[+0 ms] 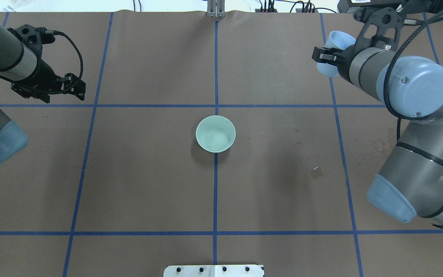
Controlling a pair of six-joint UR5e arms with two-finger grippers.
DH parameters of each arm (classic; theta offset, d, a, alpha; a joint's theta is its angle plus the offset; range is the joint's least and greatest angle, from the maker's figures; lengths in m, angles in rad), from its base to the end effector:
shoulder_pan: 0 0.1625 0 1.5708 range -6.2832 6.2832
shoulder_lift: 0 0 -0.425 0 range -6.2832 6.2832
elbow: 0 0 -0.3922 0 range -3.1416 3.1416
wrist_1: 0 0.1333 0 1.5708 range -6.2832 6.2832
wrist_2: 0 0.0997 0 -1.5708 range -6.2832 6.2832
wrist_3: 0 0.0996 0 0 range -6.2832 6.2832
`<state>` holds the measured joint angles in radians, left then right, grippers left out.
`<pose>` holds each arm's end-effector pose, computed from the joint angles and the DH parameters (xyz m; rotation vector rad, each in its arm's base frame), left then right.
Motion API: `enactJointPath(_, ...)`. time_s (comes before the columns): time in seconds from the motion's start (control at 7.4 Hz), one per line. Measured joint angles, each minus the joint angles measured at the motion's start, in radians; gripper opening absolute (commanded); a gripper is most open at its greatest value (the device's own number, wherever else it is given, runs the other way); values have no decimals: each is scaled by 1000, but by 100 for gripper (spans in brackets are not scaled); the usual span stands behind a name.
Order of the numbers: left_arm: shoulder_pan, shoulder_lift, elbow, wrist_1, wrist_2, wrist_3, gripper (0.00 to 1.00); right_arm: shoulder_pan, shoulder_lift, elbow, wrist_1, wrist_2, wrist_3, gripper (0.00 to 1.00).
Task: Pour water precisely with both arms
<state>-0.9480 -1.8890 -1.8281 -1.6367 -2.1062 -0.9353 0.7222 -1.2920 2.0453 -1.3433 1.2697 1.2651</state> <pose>0.2790 -0.5299 0.3617 0.0822 0.8069 -0.1235 -0.2957 -0.4775 0.2729 0.7278 -0.7200 0.5275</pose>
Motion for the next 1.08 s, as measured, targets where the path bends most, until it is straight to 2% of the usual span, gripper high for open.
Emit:
enactJointPath(0.27,0,-1,0,0,0,-5,100,0,-186,39,55,-144,162,0)
enactJointPath(0.54,0,-2,-1,0,0,-8,100,-13,-457,17,349,-222,272,0)
enactJointPath(0.68,0,-1,-3,0,0,-10,100,-33,-549,-23,482,-268,288,0)
enactJointPath(0.81,0,0,-5,0,0,-11,100,-74,-599,-59,548,-325,306,0)
enactJointPath(1.08,0,3,-7,0,1,-11,100,-222,-627,-109,580,-472,385,0)
